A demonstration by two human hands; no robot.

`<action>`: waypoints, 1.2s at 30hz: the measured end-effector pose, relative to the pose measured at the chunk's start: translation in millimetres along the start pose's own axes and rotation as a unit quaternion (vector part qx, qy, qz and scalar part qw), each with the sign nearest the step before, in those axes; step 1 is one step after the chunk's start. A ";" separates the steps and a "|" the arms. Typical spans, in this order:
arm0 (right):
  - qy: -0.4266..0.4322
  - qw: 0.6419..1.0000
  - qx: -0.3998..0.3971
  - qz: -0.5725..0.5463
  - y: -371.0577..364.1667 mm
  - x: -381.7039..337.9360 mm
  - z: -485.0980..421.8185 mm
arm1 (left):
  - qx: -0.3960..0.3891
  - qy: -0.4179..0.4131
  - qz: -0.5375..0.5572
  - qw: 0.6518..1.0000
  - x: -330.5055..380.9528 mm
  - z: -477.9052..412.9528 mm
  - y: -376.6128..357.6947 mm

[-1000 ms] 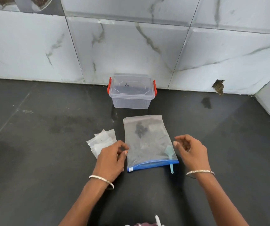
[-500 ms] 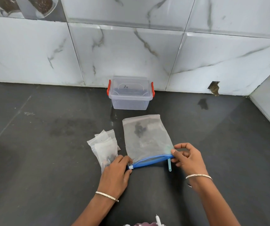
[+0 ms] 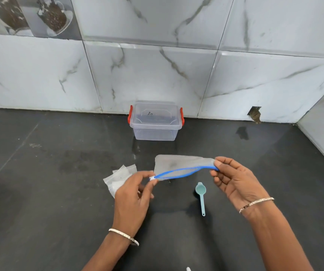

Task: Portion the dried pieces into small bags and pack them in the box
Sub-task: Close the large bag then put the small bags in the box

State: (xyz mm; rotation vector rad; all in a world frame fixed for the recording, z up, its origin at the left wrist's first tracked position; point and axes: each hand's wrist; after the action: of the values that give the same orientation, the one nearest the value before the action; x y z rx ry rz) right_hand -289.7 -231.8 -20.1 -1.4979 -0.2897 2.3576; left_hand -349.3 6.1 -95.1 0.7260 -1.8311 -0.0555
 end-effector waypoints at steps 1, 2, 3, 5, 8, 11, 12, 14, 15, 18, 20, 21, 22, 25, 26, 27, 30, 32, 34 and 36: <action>0.014 1.000 -0.002 0.002 -3.0 -7.3 -0.3 | 0.010 0.018 0.032 0.999 7.5 -6.8 0.1; 0.030 1.000 -0.003 0.006 -6.8 -15.1 -1.0 | 0.019 0.036 0.076 0.996 14.9 -15.5 0.0; 0.044 0.999 -0.002 0.011 -10.6 -21.4 -1.3 | 0.026 0.058 0.128 0.990 20.8 -24.0 -0.4; 0.071 0.997 0.004 0.024 -17.3 -31.1 -2.6 | 0.036 0.081 0.210 0.974 28.7 -40.4 -1.0; 0.149 0.985 0.053 0.068 -25.8 -37.0 -5.7 | 0.028 0.081 0.265 0.960 33.9 -59.6 -2.4; 0.321 0.902 0.173 0.233 -36.6 -36.6 -2.2 | 0.020 0.082 0.288 0.954 37.8 -69.9 -3.6; 0.377 0.863 0.182 0.284 -43.6 -36.0 1.5 | 0.019 0.085 0.292 0.953 39.4 -72.1 -4.3; 0.471 0.785 0.136 0.379 -61.0 -31.1 7.7 | 0.014 0.097 0.294 0.951 43.2 -74.6 -5.5; 0.502 0.745 0.101 0.427 -70.1 -26.8 6.9 | 0.009 0.103 0.295 0.950 45.8 -76.1 -5.9; 0.512 0.688 -0.011 0.514 -92.9 -10.6 -5.4 | -0.003 0.112 0.293 0.949 51.6 -78.8 -5.6; 0.493 0.672 -0.055 0.549 -102.9 -2.1 -15.4 | -0.004 0.113 0.284 0.952 52.6 -80.4 -4.5; 0.488 0.664 -0.065 0.564 -105.6 0.5 -19.7 | -0.004 0.113 0.282 0.953 52.5 -81.2 -4.3; 0.485 0.658 -0.072 0.571 -108.0 1.6 -23.1 | -0.003 0.115 0.280 0.953 52.3 -81.9 -3.5; 0.475 0.667 -0.080 0.568 -110.7 -2.2 -30.1 | 0.001 0.123 0.275 0.953 53.0 -82.0 -2.0; 0.470 0.673 -0.084 0.565 -110.4 -3.8 -31.7 | 0.002 0.126 0.273 0.954 53.4 -81.5 -1.6; 0.463 0.681 -0.089 0.561 -109.5 -5.2 -32.9 | 0.001 0.128 0.272 0.954 53.8 -81.0 -1.9; 0.443 0.714 -0.105 0.532 -107.0 -8.1 -35.8 | -0.007 0.132 0.265 0.955 54.5 -80.1 -2.0; 0.430 0.734 -0.126 0.510 -106.1 -10.3 -36.7 | -0.013 0.134 0.265 0.955 54.5 -79.6 -2.3; 0.411 0.751 -0.152 0.494 -105.0 -12.9 -37.1 | -0.020 0.127 0.254 0.959 55.0 -77.8 -2.3; 0.391 0.765 -0.173 0.482 -102.7 -16.3 -37.6 | -0.028 0.113 0.239 0.964 55.8 -75.3 -2.6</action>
State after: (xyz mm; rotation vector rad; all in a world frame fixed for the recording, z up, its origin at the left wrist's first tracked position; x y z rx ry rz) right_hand -232.1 -143.3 12.8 -3.2265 0.3915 1.9683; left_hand -293.8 -1.1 -19.9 0.2236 -1.7300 0.2812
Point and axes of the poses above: each hand's wrist, its own z-axis away from the middle knuckle, its own y-axis out of the back of the hand, x = y × z, and after that the axes turned 2 degrees about -y, right-handed
